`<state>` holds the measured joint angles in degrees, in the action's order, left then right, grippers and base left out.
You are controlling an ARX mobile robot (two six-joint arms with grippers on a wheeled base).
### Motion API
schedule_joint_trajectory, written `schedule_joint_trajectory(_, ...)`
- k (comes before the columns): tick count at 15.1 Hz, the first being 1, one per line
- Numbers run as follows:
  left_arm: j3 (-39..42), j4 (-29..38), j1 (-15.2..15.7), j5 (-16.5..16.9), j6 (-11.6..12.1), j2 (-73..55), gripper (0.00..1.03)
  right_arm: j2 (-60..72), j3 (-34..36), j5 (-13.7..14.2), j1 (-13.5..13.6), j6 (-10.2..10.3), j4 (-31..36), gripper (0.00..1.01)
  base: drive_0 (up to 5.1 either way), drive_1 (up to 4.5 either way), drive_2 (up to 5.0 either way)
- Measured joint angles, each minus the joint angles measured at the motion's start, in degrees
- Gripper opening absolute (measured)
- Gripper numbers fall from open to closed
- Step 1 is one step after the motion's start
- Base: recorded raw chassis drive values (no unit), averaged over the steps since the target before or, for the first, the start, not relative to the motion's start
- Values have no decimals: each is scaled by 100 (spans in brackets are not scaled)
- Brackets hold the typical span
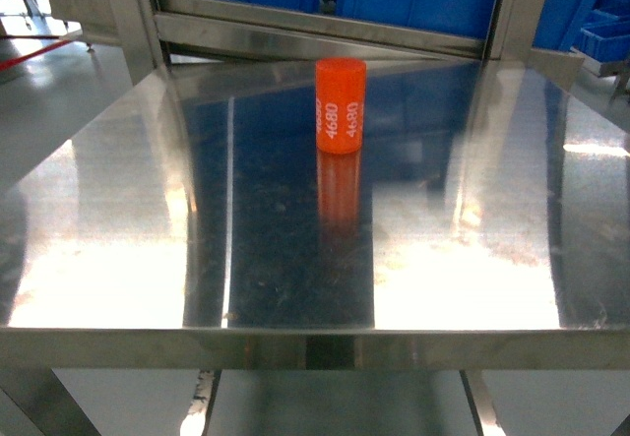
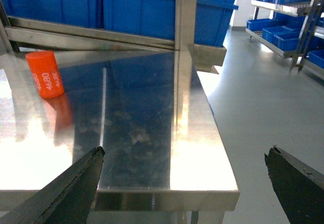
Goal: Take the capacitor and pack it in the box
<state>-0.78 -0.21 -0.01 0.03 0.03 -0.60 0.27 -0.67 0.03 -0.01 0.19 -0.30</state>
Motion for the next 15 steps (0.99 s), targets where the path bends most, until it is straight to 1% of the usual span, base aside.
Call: schedule_joint_trajectory(15,0,-2,0,-7,0,0,98,0,0,-2,0,-4,0,98,0,0,0)
